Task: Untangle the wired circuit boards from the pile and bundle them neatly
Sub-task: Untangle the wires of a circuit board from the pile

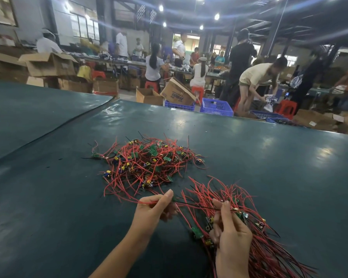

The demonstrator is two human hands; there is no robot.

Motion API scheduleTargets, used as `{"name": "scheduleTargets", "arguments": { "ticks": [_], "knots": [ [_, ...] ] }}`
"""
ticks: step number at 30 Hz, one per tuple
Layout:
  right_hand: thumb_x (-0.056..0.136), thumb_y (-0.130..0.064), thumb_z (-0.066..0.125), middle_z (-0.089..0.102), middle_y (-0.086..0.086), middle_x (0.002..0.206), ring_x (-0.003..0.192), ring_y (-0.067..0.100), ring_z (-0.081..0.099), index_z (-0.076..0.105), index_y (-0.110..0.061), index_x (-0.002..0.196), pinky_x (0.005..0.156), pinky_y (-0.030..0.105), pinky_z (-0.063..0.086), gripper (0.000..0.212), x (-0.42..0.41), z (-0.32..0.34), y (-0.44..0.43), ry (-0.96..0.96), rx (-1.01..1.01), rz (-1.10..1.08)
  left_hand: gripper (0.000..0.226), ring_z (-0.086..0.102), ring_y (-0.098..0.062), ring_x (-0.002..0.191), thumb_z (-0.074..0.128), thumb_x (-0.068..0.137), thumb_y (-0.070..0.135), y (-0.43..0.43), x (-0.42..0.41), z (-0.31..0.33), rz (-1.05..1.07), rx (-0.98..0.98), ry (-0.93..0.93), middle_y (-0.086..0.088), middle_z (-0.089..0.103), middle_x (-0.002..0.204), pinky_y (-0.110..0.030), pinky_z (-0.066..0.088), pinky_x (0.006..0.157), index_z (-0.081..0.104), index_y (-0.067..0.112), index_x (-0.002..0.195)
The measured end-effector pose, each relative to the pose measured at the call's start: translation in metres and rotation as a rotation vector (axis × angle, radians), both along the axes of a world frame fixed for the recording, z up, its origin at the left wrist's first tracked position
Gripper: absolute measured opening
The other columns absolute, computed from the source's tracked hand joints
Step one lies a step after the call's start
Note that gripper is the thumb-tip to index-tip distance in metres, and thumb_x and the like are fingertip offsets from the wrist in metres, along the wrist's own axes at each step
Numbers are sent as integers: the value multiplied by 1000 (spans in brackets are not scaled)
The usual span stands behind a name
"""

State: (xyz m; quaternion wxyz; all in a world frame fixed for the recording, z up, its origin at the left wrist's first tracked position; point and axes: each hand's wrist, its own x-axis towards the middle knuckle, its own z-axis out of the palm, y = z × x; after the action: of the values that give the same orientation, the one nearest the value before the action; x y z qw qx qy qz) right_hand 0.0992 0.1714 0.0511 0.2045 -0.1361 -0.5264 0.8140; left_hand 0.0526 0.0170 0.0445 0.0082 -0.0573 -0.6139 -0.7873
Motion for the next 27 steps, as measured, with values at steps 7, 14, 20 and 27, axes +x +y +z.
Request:
{"name": "scheduleTargets", "arguments": {
  "ticks": [7, 14, 20, 27],
  "knots": [
    [82, -36, 58, 53, 1, 54, 36, 5, 30, 79, -17, 83, 37, 19, 21, 28, 2, -2, -11, 139, 12, 55, 44, 57, -11, 52, 75, 55, 55, 0, -7, -5, 28, 7, -180, -8, 71, 71, -21, 45, 49, 76, 12, 64],
    [48, -77, 77, 55, 2, 55, 37, 6, 32, 79, -17, 87, 37, 19, 27, 72, 1, -4, -10, 192, 47, 48, 49, 62, -11, 57, 70, 61, 58, 2, -7, -8, -129, -20, -302, -9, 75, 86, -20, 45, 51, 76, 12, 77],
    [64, -25, 82, 67, 5, 67, 42, 7, 37, 79, -27, 94, 41, 18, 36, 30, 4, -6, -13, 161, 216, 91, 43, 57, -13, 52, 57, 77, 53, 0, -10, -5, -120, 287, -373, -5, 64, 69, -24, 45, 48, 66, 11, 78],
    [90, -18, 60, 69, 11, 67, 57, 24, 63, 78, -11, 92, 58, 27, 53, 20, 1, -15, -27, 3, 312, 274, 41, 53, -11, 51, 61, 72, 56, 1, 2, 0, -422, 307, -409, 4, 55, 57, -25, 42, 59, 67, 19, 55]
  ]
}}
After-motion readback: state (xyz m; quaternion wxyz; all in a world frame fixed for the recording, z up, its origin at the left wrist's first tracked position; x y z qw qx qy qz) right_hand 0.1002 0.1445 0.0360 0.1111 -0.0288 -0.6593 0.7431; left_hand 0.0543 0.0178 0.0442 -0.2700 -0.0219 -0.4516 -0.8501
